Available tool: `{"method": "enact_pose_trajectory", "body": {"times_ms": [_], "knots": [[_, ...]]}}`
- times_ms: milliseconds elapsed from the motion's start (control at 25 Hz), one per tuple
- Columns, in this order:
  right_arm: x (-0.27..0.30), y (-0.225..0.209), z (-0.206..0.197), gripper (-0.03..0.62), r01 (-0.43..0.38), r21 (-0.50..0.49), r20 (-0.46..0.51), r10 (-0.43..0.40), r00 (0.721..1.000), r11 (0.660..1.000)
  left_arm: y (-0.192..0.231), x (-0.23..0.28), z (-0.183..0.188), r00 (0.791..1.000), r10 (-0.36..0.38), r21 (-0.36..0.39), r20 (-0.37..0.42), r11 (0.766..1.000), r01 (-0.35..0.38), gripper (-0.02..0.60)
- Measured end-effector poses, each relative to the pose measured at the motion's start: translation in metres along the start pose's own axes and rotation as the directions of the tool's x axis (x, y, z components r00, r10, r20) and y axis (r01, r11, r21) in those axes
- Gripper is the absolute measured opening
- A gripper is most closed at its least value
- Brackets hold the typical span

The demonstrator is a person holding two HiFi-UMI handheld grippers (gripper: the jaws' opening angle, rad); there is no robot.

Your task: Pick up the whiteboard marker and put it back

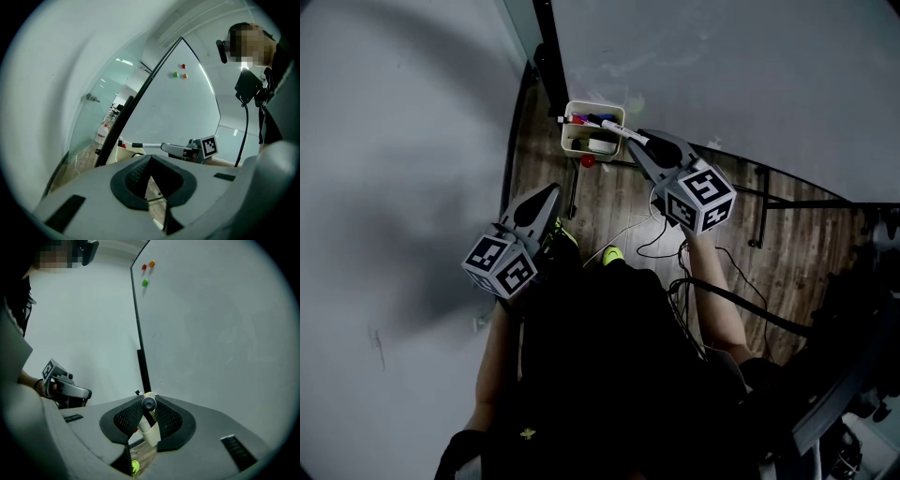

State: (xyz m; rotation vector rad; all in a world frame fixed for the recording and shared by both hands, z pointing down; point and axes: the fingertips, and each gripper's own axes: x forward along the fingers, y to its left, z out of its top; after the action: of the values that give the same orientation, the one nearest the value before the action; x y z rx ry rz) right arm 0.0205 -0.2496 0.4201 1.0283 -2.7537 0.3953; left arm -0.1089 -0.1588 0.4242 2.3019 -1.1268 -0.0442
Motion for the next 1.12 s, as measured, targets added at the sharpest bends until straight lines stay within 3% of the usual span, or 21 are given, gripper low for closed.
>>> {"method": "enact_pose_trajectory", "body": {"times_ms": [1120], "knots": [[0.035, -0.029, -0.028, 0.083, 0.000, 0.069, -0.064, 0.004, 0.998, 0.998, 0.013, 0.005, -0.003, 0.998, 0.015, -0.015, -0.056, 1.000, -0.016, 0.032]]}}
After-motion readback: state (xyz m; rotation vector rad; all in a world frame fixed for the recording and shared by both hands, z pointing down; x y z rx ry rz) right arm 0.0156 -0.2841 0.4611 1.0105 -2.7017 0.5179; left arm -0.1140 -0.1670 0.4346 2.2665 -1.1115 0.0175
